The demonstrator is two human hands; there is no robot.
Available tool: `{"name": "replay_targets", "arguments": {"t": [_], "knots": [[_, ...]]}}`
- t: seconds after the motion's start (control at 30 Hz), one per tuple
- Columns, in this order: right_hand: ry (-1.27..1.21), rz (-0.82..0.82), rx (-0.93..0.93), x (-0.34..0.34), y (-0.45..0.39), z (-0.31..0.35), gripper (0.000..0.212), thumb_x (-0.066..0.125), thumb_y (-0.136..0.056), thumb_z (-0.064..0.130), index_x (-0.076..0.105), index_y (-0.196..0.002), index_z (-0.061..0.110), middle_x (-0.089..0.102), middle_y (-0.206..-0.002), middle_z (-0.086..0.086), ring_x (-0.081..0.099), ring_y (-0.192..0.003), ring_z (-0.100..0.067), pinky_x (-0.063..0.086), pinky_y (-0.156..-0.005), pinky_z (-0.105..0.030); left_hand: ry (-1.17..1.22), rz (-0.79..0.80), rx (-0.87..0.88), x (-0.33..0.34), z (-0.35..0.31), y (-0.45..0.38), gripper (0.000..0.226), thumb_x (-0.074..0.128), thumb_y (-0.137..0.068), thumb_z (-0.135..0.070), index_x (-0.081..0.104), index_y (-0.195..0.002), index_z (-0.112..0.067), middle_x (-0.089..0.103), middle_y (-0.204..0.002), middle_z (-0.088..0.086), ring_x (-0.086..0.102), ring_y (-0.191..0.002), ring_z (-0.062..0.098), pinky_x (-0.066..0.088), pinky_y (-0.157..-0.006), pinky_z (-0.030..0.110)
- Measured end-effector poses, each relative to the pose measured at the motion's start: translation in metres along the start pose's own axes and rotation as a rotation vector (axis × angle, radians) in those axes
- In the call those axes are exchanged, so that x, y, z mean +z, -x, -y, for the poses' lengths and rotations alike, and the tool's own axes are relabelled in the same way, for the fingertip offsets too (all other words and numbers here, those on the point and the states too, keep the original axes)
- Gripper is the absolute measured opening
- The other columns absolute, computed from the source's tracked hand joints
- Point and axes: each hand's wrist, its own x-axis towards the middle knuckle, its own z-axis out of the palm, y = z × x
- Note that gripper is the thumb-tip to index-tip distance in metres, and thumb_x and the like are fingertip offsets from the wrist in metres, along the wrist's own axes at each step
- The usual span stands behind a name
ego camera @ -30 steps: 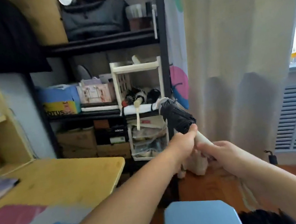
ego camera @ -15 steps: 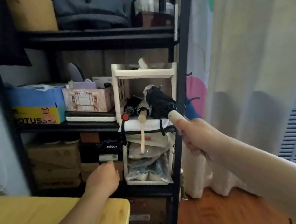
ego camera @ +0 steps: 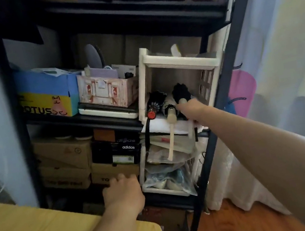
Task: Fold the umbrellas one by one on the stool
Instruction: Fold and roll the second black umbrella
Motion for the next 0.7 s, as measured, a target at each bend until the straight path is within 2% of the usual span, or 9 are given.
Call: {"name": "replay_targets", "arguments": {"t": [0.03,0.1,0.17,0.23,0.27,0.37,0.5,0.6,0.7], "knots": [[0.063,-0.011,-0.02,0.002,0.0,-0.001,0.065,0.051,-0.103,0.048,0.035,-0.145,0.001,0.054,-0.115,-0.017,0.057,-0.094,-0.032,0.041,-0.062,-0.034,-0.005,-0.001,0.008,0.001,-0.001,0.0,0.048,0.049,-0.102,-0.03,0.04,-0.149,-0.025,0.041,-0.149,0.008,0.038,-0.137,0.031,0.043,-0.103,0.044],[0.141,-0.041,-0.107,0.004,-0.001,0.001,0.067,0.046,-0.105,0.053,0.032,-0.146,0.003,0.055,-0.12,-0.021,0.059,-0.094,-0.035,0.043,-0.06,-0.035,-0.01,-0.021,0.024,0.001,-0.003,0.001,0.047,0.049,-0.102,-0.03,0.04,-0.148,-0.026,0.04,-0.149,0.007,0.038,-0.137,0.031,0.042,-0.104,0.043],[0.167,-0.071,-0.184,0.004,-0.003,0.003,0.052,0.04,-0.107,0.052,0.047,-0.123,0.004,0.058,-0.108,-0.019,0.058,-0.083,-0.033,0.045,-0.06,-0.035,-0.005,-0.045,0.034,0.001,-0.004,0.002,0.046,0.049,-0.102,-0.029,0.04,-0.147,-0.026,0.041,-0.147,0.007,0.039,-0.136,0.03,0.042,-0.103,0.043],[0.2,-0.093,-0.201,0.004,-0.001,0.003,0.046,0.04,-0.108,0.051,0.05,-0.094,0.009,0.06,-0.098,-0.017,0.056,-0.075,-0.03,0.047,-0.067,-0.037,0.017,-0.064,0.048,-0.001,-0.004,0.003,0.044,0.05,-0.102,-0.028,0.042,-0.145,-0.025,0.043,-0.144,0.007,0.041,-0.134,0.03,0.044,-0.101,0.042],[0.213,-0.099,-0.202,0.006,0.001,0.002,0.046,0.041,-0.107,0.051,0.05,-0.09,0.009,0.061,-0.097,-0.018,0.057,-0.076,-0.029,0.047,-0.071,-0.038,0.03,-0.072,0.056,-0.002,-0.003,0.003,0.043,0.051,-0.102,-0.027,0.044,-0.144,-0.025,0.044,-0.143,0.007,0.042,-0.132,0.03,0.044,-0.099,0.042],[0.208,-0.073,-0.139,0.009,0.007,-0.004,0.046,0.048,-0.104,0.052,0.052,-0.117,0.009,0.061,-0.106,-0.016,0.061,-0.088,-0.034,0.054,-0.078,-0.042,0.047,-0.127,0.071,-0.003,-0.002,0.001,0.033,0.052,-0.102,-0.027,0.051,-0.134,-0.024,0.05,-0.134,0.005,0.049,-0.124,0.028,0.046,-0.09,0.04],[0.213,-0.039,-0.133,-0.01,0.037,-0.011,0.056,0.047,-0.103,0.053,0.041,-0.136,0.009,0.058,-0.116,-0.017,0.065,-0.086,-0.034,0.057,-0.06,-0.039,0.043,-0.233,0.1,-0.007,-0.002,0.002,0.02,0.053,-0.101,-0.028,0.058,-0.12,-0.026,0.058,-0.12,0.001,0.059,-0.111,0.024,0.049,-0.081,0.039],[0.374,-0.02,-0.213,-0.045,0.072,-0.026,0.04,0.042,-0.105,0.051,0.043,-0.125,0.017,0.056,-0.111,-0.016,0.067,-0.082,-0.033,0.06,-0.067,-0.042,-0.021,-0.373,0.175,-0.015,-0.008,0.008,0.017,0.055,-0.099,-0.025,0.062,-0.114,-0.024,0.064,-0.108,-0.001,0.065,-0.096,0.022,0.044,-0.065,0.034],[0.493,0.024,-0.199,-0.086,0.123,-0.062,0.036,0.044,-0.106,0.047,0.046,-0.124,0.016,0.06,-0.116,-0.016,0.071,-0.08,-0.034,0.062,-0.07,-0.044,-0.067,-0.516,0.33,-0.038,-0.029,0.031,0.012,0.075,-0.082,-0.013,0.07,-0.092,-0.017,0.062,-0.078,0.0,0.063,-0.067,0.024,0.039,-0.049,0.03]]}}
